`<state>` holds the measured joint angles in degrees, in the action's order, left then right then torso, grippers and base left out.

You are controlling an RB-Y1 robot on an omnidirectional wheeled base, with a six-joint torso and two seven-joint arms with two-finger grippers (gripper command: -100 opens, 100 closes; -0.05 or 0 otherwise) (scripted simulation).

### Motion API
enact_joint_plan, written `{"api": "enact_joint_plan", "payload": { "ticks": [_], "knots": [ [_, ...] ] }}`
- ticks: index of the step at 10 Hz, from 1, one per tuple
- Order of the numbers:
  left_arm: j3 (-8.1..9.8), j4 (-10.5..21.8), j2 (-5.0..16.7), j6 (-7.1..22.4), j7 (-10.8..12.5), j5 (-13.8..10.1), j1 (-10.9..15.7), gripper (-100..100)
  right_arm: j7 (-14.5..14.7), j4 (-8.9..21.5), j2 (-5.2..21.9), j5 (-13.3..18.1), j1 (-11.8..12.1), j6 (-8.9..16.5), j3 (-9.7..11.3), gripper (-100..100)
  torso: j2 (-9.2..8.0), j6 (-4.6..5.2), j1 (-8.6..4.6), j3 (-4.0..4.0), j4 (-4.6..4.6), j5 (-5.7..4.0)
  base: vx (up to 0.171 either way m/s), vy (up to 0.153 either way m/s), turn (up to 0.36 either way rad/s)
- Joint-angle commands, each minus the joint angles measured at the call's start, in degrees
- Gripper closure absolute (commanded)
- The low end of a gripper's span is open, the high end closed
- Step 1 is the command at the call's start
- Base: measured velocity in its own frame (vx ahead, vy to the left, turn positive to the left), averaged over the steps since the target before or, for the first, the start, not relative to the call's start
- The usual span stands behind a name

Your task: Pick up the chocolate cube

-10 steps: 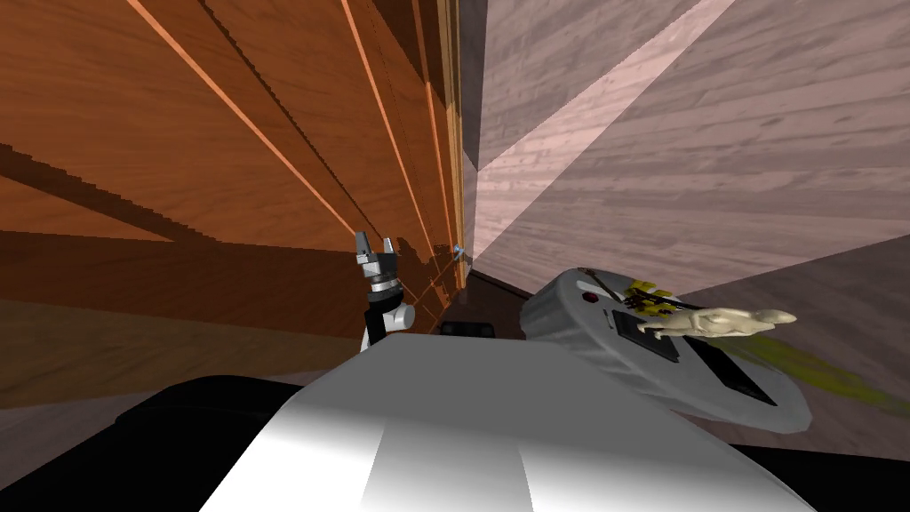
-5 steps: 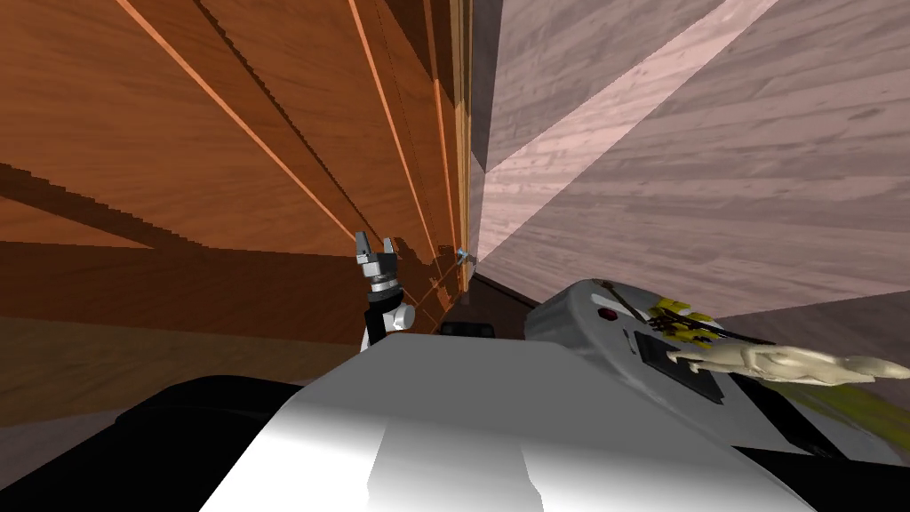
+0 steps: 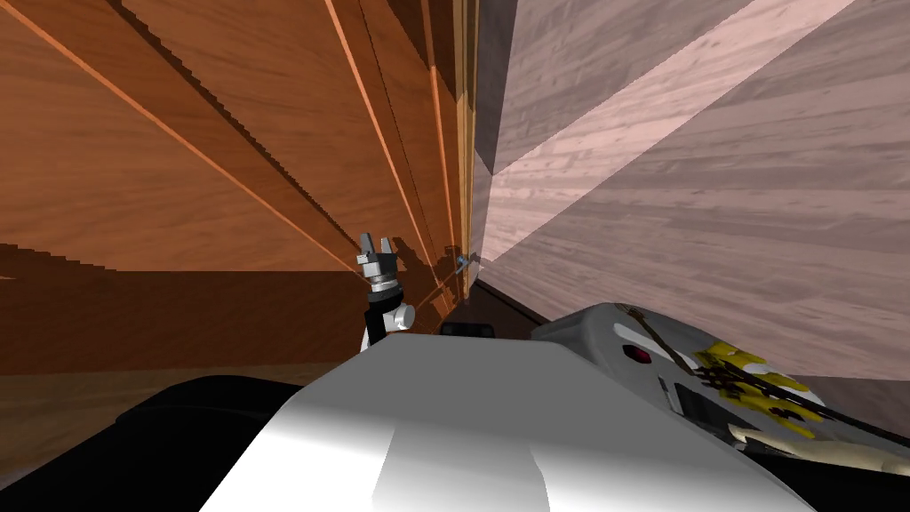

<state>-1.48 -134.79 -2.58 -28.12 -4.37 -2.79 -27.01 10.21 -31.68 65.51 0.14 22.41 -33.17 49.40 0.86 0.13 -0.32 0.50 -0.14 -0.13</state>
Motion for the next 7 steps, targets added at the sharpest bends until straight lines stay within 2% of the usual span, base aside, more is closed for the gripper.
{"api": "enact_joint_plan", "payload": {
  "ticks": [1,2,3,4,7],
  "knots": [
    [0.0,0.0,0.0,0.0,0.0,0.0,0.0,0,-0.01,1.78,-0.59,0.31,-0.66,-0.81,0.29,-100,0.0,0.0,0.0,0.0,0.0,0.0,0.066,-0.052,-0.01],
    [-0.01,0.0,-0.01,0.0,0.0,0.0,0.01,0,-0.08,3.5,-0.82,0.99,-1.86,-1.43,0.77,-100,-0.25,0.03,0.23,-0.14,0.05,0.05,0.078,-0.055,0.067],
    [-0.01,0.0,-0.01,0.0,0.0,0.0,0.01,0,-0.08,3.5,-0.82,0.99,-1.86,-1.43,0.77,-100,-0.27,-0.01,0.25,-0.17,0.07,0.07,0.068,-0.062,0.055],
    [-0.01,0.0,-0.01,0.0,0.0,0.0,0.01,0,-0.15,4.99,-1.12,1.6,-2.96,-1.96,1.19,-100,-0.33,0.02,0.26,-0.19,0.07,0.07,0.108,-0.106,0.07],
    [0.0,0.0,0.01,0.0,0.0,0.0,0.0,0,-0.34,8.0,-2.12,2.97,-5.36,-2.99,2.04,-100,-0.1,-0.01,-0.27,-0.06,0.03,-0.04,0.121,-0.179,0.091]
  ]
}}
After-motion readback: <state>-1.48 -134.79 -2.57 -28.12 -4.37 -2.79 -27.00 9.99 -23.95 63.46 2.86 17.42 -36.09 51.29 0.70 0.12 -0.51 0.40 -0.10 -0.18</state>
